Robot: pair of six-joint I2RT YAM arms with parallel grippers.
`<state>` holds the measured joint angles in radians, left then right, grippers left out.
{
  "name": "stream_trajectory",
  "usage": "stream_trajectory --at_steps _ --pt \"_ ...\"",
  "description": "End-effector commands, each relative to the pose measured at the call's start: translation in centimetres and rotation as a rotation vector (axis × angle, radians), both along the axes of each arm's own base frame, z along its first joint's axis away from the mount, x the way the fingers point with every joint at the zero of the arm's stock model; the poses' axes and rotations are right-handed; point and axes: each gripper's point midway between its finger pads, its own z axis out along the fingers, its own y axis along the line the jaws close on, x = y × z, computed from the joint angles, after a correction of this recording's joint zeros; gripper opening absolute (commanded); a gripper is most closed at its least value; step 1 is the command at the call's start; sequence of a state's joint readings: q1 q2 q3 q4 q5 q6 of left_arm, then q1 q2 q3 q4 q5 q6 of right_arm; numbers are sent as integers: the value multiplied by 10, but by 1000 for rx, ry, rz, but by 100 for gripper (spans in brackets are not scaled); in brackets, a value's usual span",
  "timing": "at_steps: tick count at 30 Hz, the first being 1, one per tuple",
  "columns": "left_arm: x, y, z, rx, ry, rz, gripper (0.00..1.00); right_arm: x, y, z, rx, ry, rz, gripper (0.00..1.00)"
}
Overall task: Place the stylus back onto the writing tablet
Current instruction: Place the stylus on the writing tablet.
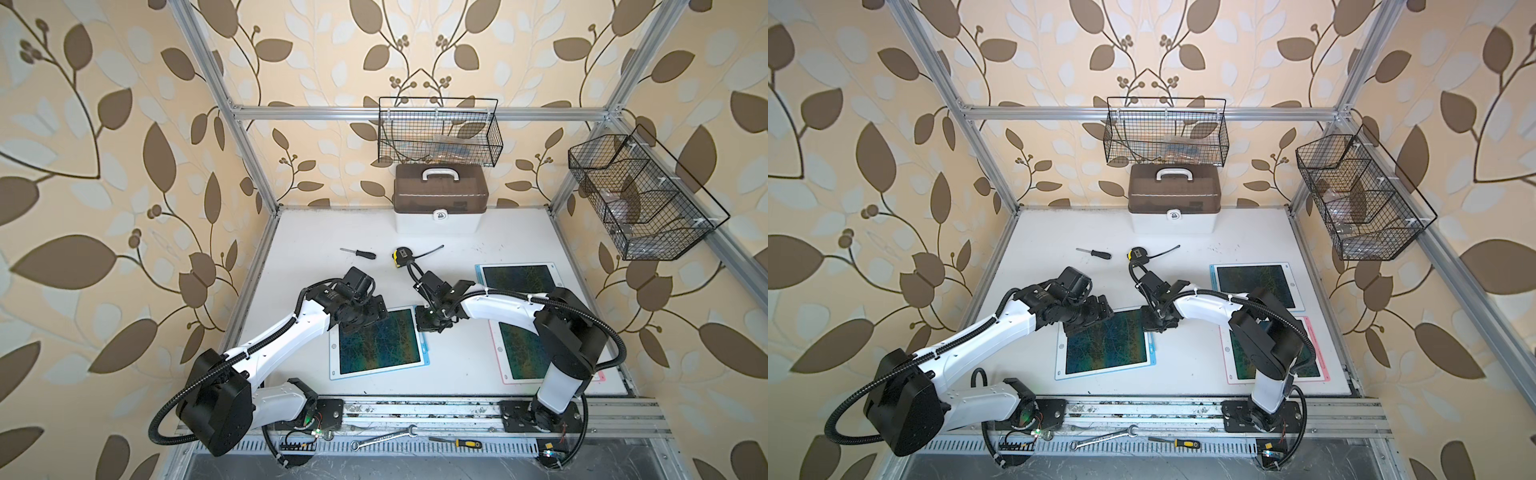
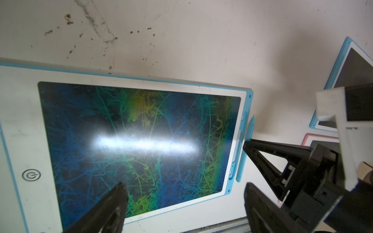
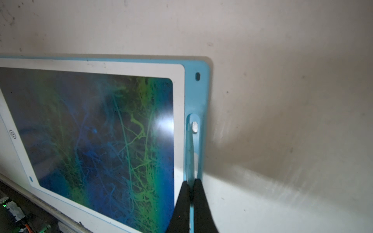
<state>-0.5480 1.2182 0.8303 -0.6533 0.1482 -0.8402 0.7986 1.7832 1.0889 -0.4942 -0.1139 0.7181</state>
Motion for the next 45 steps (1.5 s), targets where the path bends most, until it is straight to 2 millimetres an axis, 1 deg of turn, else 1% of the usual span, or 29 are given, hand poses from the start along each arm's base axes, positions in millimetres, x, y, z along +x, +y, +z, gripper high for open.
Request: stream_trajectory --at_steps 1,7,19,28,45 --pt "-1 7 3 9 -11 16 91 4 9 1 12 2 -10 0" --pt "-2 8 4 8 -13 20 91 6 9 -1 12 9 -15 0" --pt "-2 9 6 6 -19 25 91 4 8 -7 1 27 -19 0" --pt "-3 10 7 8 -20 26 91 4 6 -7 -7 22 -31 0" --pt "-4 12 9 5 -32 31 91 6 2 -7 -21 16 -47 13"
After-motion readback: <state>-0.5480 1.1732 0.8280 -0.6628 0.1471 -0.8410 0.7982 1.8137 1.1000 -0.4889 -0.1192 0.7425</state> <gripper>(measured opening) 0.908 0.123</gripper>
